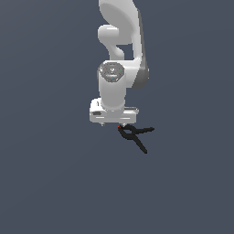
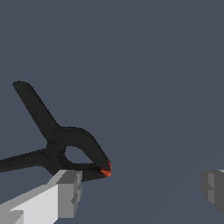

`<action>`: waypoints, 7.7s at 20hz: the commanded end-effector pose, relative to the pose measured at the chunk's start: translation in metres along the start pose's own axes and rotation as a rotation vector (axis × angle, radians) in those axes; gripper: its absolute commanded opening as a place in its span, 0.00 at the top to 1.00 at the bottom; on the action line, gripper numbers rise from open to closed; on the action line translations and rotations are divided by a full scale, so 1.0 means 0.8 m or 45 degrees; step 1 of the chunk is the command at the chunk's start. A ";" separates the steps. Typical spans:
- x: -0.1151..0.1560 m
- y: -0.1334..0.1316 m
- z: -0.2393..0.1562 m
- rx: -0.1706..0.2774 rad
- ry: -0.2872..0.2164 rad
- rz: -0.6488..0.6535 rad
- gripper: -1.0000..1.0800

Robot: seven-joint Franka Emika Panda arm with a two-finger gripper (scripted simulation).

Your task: Pick up the object and move it to a goal position.

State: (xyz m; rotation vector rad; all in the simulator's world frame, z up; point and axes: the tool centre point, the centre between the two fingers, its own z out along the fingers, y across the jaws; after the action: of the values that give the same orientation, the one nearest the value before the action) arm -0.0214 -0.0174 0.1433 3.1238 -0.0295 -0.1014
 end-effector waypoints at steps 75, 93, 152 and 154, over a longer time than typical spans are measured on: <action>0.097 -0.197 0.143 -0.267 -0.296 -0.761 1.00; 0.096 -0.191 0.135 -0.264 -0.247 -0.796 1.00; 0.093 0.001 -0.026 -0.191 0.889 -1.461 1.00; 0.093 0.006 -0.029 -0.188 0.918 -1.476 1.00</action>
State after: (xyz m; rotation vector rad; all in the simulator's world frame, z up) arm 0.0533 -0.0201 0.1576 2.4038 1.6021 0.8888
